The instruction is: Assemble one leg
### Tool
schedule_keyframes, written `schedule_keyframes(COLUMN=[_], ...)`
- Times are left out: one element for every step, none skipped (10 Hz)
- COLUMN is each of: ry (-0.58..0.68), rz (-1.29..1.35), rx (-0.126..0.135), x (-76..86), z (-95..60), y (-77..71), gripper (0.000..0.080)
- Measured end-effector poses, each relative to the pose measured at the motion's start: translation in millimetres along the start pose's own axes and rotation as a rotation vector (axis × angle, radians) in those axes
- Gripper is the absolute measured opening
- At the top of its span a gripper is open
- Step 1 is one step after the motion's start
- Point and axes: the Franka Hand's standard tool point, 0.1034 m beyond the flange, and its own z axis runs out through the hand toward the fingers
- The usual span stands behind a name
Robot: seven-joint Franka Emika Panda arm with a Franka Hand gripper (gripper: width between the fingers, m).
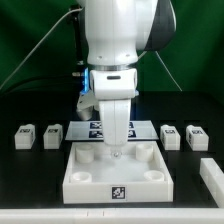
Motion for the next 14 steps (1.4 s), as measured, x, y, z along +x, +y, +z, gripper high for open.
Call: schedule_keyframes(ry=[0.001, 0.001, 0.001, 0.001, 0.001, 0.001, 0.001, 0.001, 0.001, 0.001, 0.001, 0.001, 0.001, 0.001], rz=[0.006, 0.007, 0.008, 0.008, 0.008, 0.008, 0.008, 0.009, 0.009, 0.009, 0.009, 0.009, 0.009, 0.009], rx=[-0.009, -0.009, -0.008, -0.008, -0.007, -0.007, -0.011, -0.012, -0.012, -0.012, -0.012, -0.012, -0.012, -0.012], x=[0.9, 0.4, 0.2, 0.1, 0.1, 0.0, 0.1, -0.2, -0.2, -0.2, -0.2, -0.2, -0.2, -0.2], z=[1.3, 1.1, 1.4, 1.5, 1.7, 1.9, 1.5, 1.4, 1.4, 1.4, 1.4, 1.4, 1.4, 1.4], y=[-0.1, 0.3, 0.1, 0.0, -0.1, -0.3, 0.6, 0.9, 0.9, 0.9, 0.9, 0.9, 0.9, 0.9], gripper=[0.065, 0.0529, 0.0529, 0.0377, 0.024, 0.0094, 0.0094, 0.0054, 0.0054, 0.0054, 0.0054, 0.0054, 0.0054, 0.0054])
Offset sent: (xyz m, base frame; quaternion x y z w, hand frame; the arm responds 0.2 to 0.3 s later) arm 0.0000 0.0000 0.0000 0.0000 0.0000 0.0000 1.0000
